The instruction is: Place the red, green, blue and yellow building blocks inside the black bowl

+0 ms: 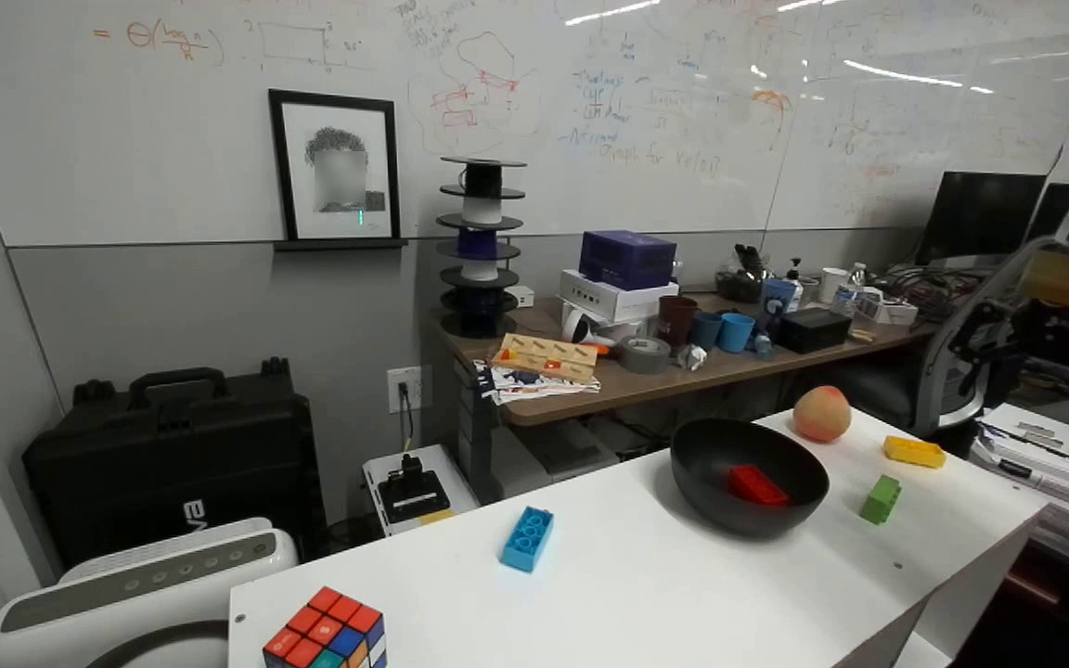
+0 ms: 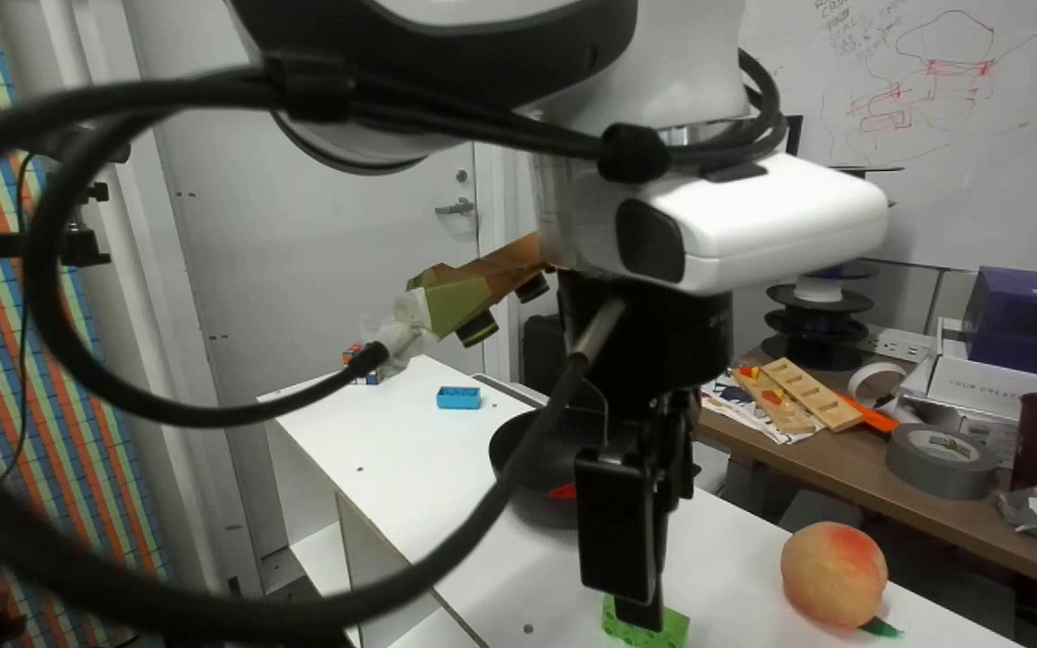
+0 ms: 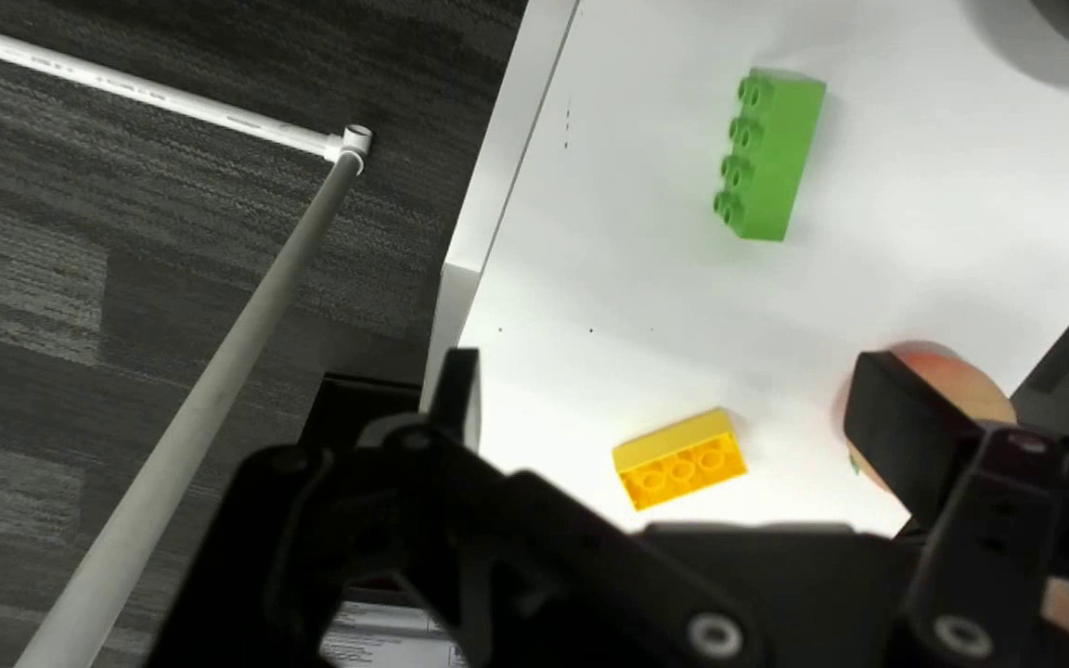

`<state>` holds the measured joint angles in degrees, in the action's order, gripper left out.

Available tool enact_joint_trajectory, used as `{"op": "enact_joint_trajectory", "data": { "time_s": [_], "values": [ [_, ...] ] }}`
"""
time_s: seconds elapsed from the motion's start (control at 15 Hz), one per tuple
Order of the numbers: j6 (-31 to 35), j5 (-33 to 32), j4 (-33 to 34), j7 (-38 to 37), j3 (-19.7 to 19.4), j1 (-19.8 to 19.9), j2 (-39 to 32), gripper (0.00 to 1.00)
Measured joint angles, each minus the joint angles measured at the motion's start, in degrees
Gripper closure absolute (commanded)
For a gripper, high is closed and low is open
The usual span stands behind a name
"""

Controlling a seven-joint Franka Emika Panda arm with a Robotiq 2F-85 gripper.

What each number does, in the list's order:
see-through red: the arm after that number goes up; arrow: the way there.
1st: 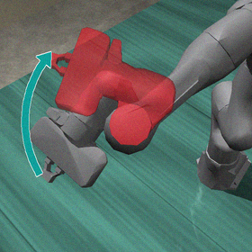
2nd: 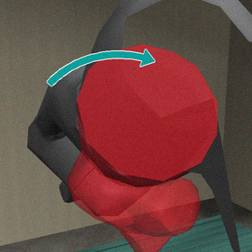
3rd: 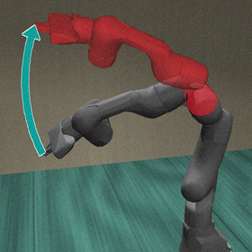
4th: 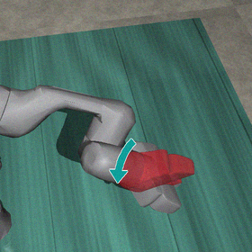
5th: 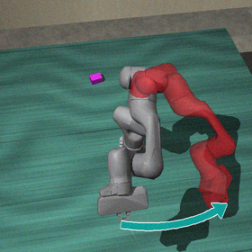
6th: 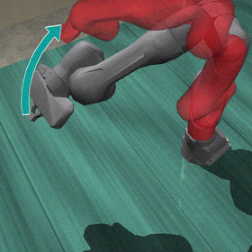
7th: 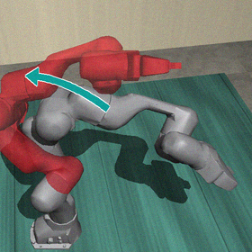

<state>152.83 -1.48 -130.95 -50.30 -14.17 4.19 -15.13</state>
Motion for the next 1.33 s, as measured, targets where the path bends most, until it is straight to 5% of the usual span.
{"op": "enact_joint_trajectory", "data": {
  "time_s": [1.2, 1.27, 1.33],
  "values": [
    [0.30, 10.47, 16.79, 9.06, 4.26, 0.95, -23.12, 0.00],
    [0.30, 10.74, 17.34, 9.39, 4.37, 0.95, -23.87, 0.02],
    [0.29, 11.00, 17.88, 9.74, 4.51, 0.95, -24.56, 0.26]
  ]
}}
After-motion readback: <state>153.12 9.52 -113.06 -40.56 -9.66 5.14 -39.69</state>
